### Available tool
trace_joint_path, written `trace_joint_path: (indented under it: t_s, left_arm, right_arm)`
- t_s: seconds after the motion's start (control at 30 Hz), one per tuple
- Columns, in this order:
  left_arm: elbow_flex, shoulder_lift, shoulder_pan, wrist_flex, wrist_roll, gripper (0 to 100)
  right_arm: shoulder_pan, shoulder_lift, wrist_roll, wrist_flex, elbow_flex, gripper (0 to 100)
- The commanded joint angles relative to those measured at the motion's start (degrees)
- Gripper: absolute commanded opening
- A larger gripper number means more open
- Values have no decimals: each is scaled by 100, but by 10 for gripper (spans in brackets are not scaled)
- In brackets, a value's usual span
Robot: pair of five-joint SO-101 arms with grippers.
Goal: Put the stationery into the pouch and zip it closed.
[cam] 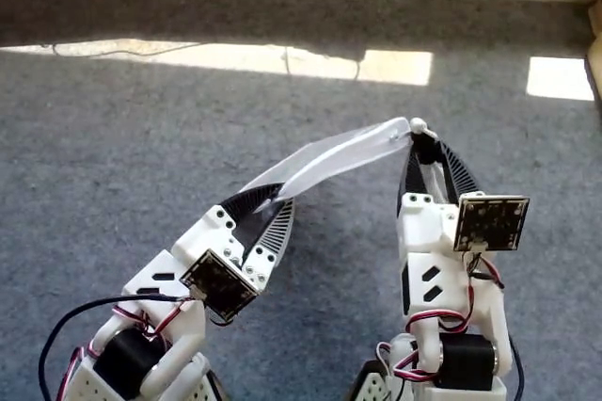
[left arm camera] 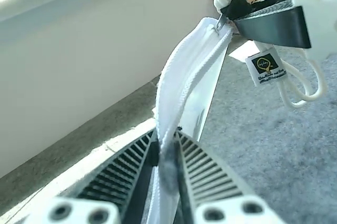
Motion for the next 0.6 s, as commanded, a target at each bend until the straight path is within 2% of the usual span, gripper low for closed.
trace_joint_path:
  t_s: [0.0,0.1,0.23,0.4,0.57]
  left_arm:
    - [-127,-154,-400,-281,26,5]
    - [101,-136,-585,-738,-9,5]
    - [268,-136,-910,-1292,-651,5]
    - [154,-119,-1253,-1591,-747,5]
    - [-40,-119,-1534,-1635,-1248,5]
  right_arm:
    - [215,-4,-26,330,-4,226]
    - [-75,-4,-26,637,-4,298]
    - [-277,-13,-26,655,22,299]
    - [-435,-13,-26,655,22,299]
    - [-426,-13,-26,655,31,299]
